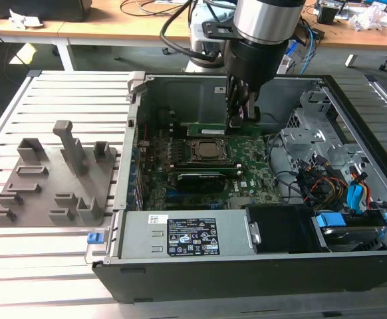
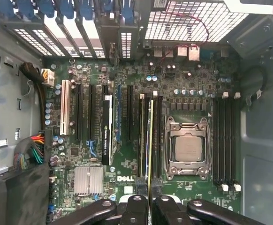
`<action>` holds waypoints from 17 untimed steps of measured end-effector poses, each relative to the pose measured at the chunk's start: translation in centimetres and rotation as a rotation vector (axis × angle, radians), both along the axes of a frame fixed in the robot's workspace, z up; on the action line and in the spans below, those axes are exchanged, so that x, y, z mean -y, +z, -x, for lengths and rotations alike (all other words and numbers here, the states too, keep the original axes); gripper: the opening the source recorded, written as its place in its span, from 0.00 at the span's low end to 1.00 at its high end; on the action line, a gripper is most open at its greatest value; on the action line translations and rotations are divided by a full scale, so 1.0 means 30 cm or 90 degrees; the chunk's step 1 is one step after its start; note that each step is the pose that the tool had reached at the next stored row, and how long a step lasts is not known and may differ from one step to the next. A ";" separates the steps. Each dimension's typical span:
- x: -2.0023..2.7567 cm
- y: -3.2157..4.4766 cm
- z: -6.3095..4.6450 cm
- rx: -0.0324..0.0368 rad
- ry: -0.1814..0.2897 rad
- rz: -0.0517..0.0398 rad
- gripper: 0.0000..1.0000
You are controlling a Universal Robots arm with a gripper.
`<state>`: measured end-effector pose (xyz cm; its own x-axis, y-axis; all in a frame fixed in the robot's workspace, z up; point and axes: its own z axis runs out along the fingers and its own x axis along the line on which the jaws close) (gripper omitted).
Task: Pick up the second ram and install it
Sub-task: 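Insert the second ram into the second slot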
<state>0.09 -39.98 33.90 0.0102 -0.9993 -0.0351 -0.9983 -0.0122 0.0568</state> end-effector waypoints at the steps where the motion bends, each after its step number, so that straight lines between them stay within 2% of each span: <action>1: 0.000 -0.007 0.000 0.0000 0.000 0.0000 0.14; 10: 0.000 -0.055 0.000 0.0000 0.000 0.0000 0.14; 14: 0.000 -0.092 0.000 0.0000 0.000 -0.0001 0.14; 17: 0.000 -0.105 0.000 0.0000 0.000 -0.0001 0.14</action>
<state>0.08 -39.98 30.76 0.0102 -0.9993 -0.0352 -0.9983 -0.0122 0.0568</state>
